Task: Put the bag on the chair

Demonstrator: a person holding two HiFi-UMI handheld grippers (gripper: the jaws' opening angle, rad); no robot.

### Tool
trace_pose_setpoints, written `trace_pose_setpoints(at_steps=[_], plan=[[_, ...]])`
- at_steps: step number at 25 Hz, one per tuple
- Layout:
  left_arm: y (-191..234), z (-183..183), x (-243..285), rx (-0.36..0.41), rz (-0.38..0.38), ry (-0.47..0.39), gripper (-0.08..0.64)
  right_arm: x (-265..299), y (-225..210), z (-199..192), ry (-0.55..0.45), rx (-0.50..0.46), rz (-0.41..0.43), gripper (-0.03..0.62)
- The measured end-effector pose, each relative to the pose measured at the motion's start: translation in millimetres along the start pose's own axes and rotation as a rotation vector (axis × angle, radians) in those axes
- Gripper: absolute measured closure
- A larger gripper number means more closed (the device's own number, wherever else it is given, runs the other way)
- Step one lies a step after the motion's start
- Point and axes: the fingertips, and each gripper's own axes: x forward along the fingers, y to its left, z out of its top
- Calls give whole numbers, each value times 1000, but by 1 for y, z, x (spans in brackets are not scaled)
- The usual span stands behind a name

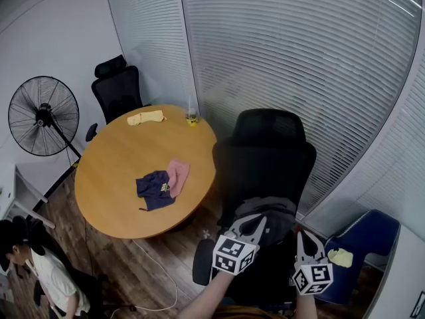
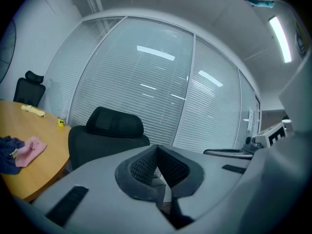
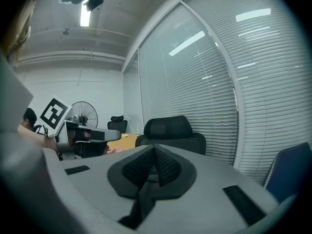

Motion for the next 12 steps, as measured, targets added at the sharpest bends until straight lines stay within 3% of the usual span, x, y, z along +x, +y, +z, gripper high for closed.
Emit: trace_pose_setpoints(at_steps=[12], plan=[[4, -3, 8, -38, 34, -7, 537, -3, -15, -1, -4, 7, -4, 580]])
